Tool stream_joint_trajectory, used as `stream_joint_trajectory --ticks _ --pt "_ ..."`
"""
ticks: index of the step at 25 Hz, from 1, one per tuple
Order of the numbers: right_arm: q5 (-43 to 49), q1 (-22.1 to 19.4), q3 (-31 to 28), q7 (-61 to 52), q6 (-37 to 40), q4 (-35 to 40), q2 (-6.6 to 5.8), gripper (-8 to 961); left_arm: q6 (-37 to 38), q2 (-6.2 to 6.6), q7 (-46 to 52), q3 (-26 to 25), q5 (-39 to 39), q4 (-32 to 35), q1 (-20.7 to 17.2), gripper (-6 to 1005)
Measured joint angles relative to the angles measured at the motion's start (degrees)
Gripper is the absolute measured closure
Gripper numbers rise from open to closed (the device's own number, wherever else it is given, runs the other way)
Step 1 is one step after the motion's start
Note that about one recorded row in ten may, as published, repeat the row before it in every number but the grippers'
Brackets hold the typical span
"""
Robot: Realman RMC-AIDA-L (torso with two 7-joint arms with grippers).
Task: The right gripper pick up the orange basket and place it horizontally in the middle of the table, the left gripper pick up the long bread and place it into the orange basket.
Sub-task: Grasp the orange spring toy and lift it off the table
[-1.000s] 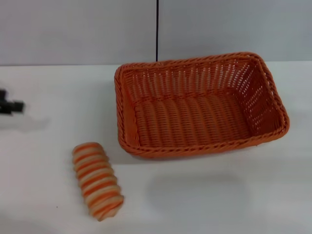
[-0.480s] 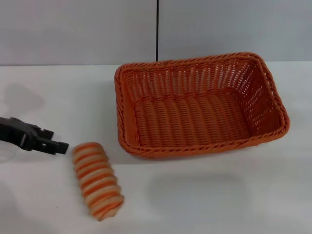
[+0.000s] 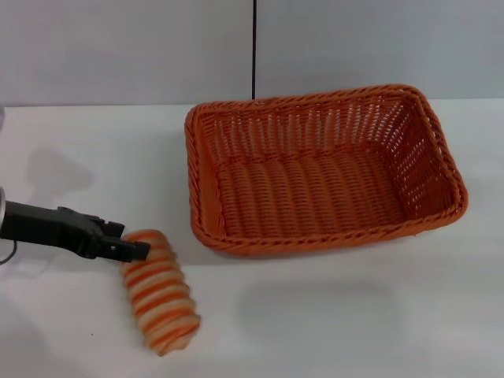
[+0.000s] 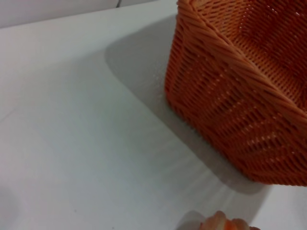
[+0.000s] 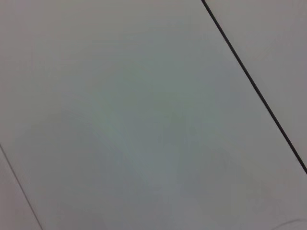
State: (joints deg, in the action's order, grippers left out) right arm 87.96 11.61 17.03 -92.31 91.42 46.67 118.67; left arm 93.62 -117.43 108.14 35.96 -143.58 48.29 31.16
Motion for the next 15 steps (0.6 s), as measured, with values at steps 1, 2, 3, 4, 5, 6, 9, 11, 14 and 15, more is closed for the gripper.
stream_joint_trajectory --ticks 1,2,3,4,5,6,9,11,14,15 --pt "0.00 -0.02 0.02 0.01 0.04 0.00 -0.01 318 -1.06 -0.34 -0.77 -0.06 0.51 -0.44 -0.36 228" --pt "0.01 -0.08 0.02 0.02 0.08 0.00 -0.01 318 -1.27 -0.36 -0.93 -0.08 0.83 -0.76 -0.45 229" --pt "0.02 -0.16 0.02 0.03 0.09 0.00 -0.01 318 -1.45 -0.36 -1.01 -0.09 1.07 -0.97 -0.52 229" --pt "0.02 -0.23 0.02 0.03 0.09 -0.01 -0.02 318 -1.62 -0.36 -1.08 -0.09 1.26 -1.14 -0.60 229" --pt "0.02 -0.28 0.02 0.03 0.09 0.00 -0.02 318 -1.62 -0.36 -1.08 -0.09 1.26 -1.14 -0.60 229" --pt "0.03 -0.34 0.02 0.03 0.09 0.00 -0.02 318 -1.78 -0.36 -1.15 -0.04 1.46 -1.31 -0.73 229" --pt "0.03 -0.44 -0.18 0.03 0.09 0.00 -0.02 318 -2.06 -0.32 -1.18 -0.07 1.97 -1.39 -0.97 229" --pt "0.02 -0.49 -0.29 0.03 0.09 -0.01 0.01 319 -2.14 -0.23 -1.13 -0.14 2.03 -1.41 -1.02 229" --pt "-0.03 -0.50 -0.39 0.03 0.09 -0.23 0.02 319 -2.24 -0.19 -0.99 -0.34 2.06 -1.43 -1.06 258" --pt "-0.06 -0.51 -0.43 0.03 0.09 -0.36 0.01 319 -2.28 -0.19 -0.98 -0.43 2.06 -1.44 -1.06 286"
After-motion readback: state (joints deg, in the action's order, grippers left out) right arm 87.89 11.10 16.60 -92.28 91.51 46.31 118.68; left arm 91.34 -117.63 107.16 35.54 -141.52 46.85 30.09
